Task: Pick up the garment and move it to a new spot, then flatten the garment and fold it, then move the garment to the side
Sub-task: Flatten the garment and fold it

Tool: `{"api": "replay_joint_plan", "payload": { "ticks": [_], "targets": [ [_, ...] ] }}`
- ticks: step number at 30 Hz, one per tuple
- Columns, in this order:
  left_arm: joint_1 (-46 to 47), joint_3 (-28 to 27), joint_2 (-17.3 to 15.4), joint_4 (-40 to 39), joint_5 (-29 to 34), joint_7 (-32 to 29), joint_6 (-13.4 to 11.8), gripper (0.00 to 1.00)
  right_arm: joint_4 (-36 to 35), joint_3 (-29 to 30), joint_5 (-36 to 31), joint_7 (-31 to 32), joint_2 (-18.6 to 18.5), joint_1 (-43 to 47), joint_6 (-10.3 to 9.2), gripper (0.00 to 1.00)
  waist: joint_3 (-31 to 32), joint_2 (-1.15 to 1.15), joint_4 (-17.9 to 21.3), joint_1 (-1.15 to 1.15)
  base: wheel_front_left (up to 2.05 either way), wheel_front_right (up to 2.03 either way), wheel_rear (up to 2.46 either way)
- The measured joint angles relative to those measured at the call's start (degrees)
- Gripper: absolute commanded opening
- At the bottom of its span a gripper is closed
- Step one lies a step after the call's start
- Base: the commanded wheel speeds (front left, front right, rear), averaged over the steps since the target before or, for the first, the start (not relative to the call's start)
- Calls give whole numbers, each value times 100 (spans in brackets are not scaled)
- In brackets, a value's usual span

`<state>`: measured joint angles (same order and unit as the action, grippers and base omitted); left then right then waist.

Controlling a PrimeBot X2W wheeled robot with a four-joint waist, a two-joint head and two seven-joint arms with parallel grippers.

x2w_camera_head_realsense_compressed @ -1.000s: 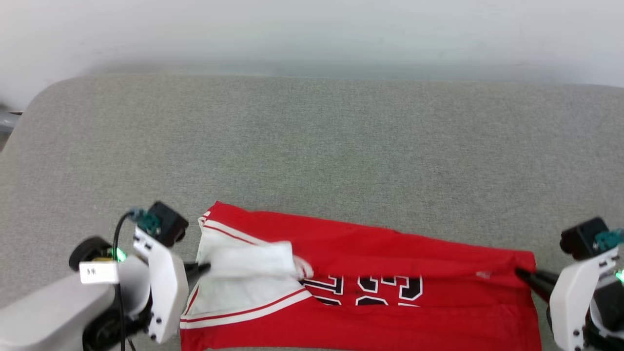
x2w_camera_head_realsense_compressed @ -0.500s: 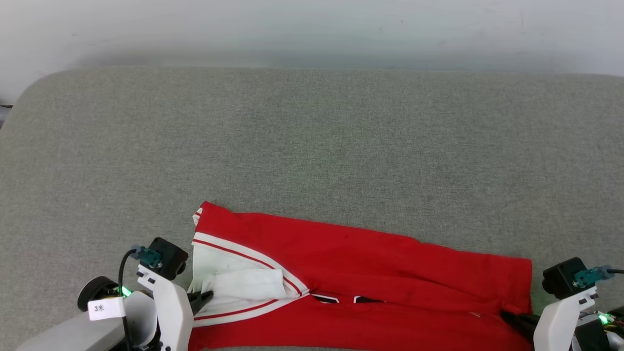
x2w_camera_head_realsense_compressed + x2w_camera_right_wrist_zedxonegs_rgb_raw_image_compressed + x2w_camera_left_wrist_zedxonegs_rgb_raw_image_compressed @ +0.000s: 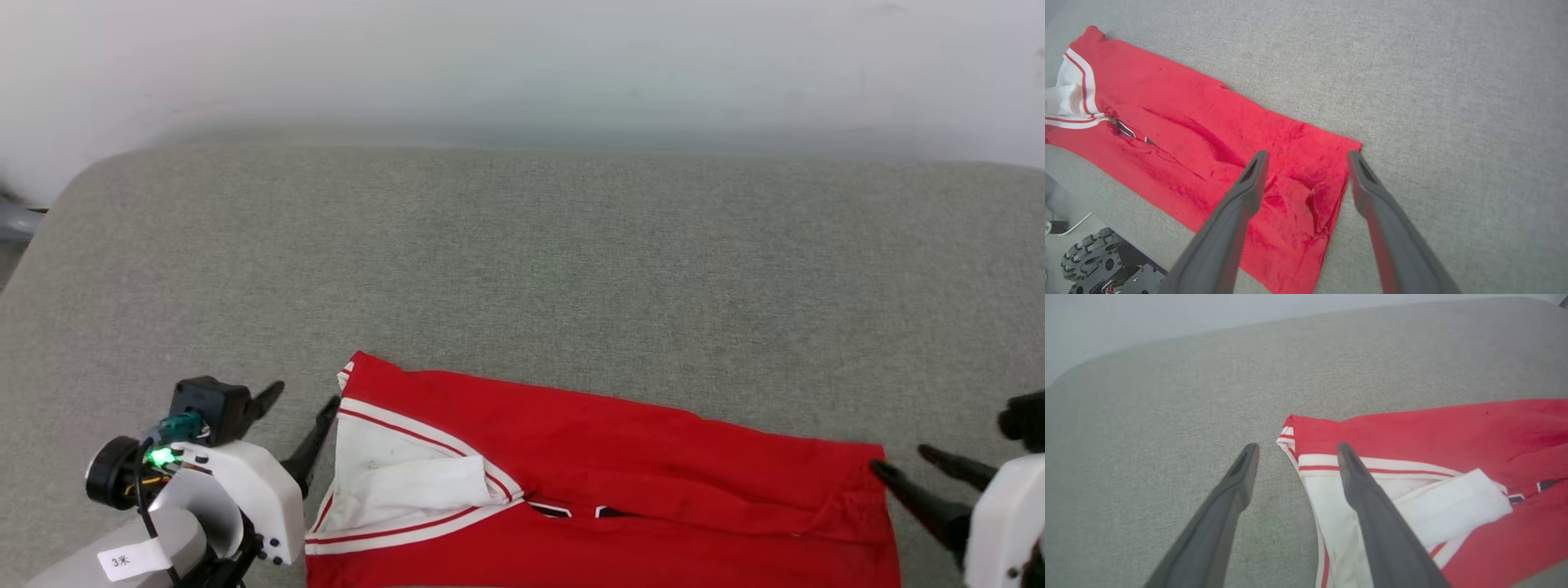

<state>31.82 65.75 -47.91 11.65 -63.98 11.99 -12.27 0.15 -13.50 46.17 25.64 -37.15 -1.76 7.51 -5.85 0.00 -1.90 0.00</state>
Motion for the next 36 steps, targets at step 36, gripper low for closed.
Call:
{"api": "replay_joint_plan", "payload": {
  "ticks": [36],
  "targets": [
    [-2722, -5280, 2959, -979, 4785, 299, -169, 100, 1105, 426, 875, 1280, 266, 119, -14, 100, -621, 0, -997, -1, 0, 0, 0]
  ]
}}
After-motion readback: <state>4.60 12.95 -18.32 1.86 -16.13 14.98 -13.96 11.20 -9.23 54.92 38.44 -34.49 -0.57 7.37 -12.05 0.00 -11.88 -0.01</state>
